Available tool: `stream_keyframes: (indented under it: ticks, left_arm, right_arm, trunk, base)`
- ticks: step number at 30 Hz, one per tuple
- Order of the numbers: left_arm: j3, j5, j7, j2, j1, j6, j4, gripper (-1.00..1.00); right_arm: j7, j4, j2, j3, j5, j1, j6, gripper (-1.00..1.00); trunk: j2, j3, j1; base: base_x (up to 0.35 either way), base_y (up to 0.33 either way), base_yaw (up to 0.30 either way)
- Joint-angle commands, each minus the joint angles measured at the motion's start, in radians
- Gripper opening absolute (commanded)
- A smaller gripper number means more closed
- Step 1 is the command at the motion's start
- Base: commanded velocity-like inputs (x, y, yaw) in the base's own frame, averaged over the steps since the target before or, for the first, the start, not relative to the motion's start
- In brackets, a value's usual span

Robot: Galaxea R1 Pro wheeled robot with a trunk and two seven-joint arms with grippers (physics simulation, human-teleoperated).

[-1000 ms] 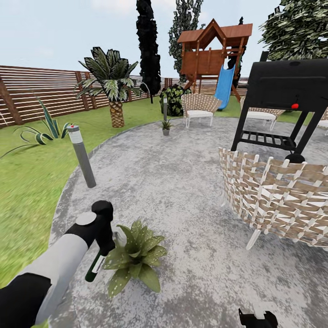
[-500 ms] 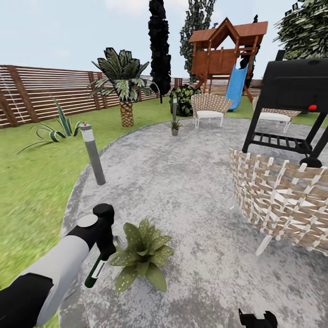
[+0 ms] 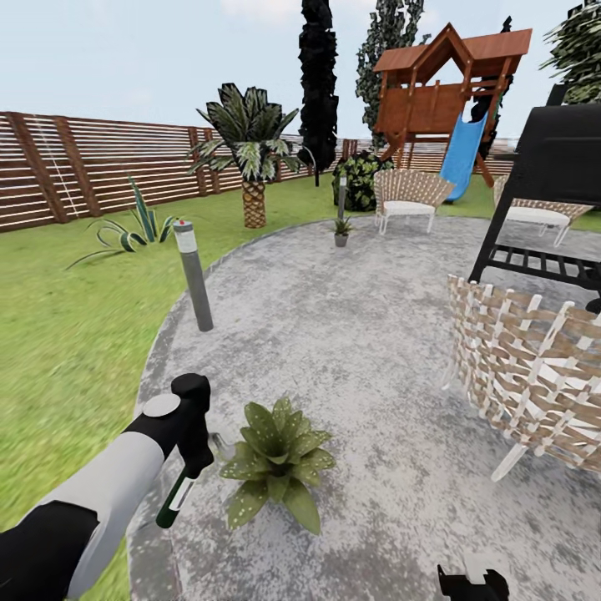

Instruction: Pick up the pesticide atomizer in the garden and spray insectifuge to fully cover both potted plants in the garden.

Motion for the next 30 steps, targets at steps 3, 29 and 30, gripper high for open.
stream_keyframes:
  ticks: [3, 29, 30]
  left_arm:
    - [-0.004, -0.005, -0.009, -0.002, -0.001, 0.01, -0.001, -1.0]
    - [-0.007, -0.011, -0.009, -0.001, 0.043, 0.01, -0.001, -1.0]
    - [-0.006, -0.01, -0.009, -0.002, 0.044, 0.011, -0.001, -1.0]
  right_arm:
    - [-0.006, 0.002, -0.001, -0.005, 0.011, -0.001, -0.003, 1.0]
    - [-0.007, 0.002, 0.0, -0.005, 0.01, -0.001, -0.003, 1.0]
    - [-0.007, 0.002, 0.0, -0.005, 0.01, -0.001, -0.003, 1.0]
  trunk:
    - [0.0, -0.001, 0.0]
    - [0.0, -0.001, 0.0]
    - [0.0, -0.001, 0.0]
  base:
    - [0.0, -0.201, 0.001]
    - [0.045, -0.179, 0.081]
    - [0.0, 0.0, 0.117]
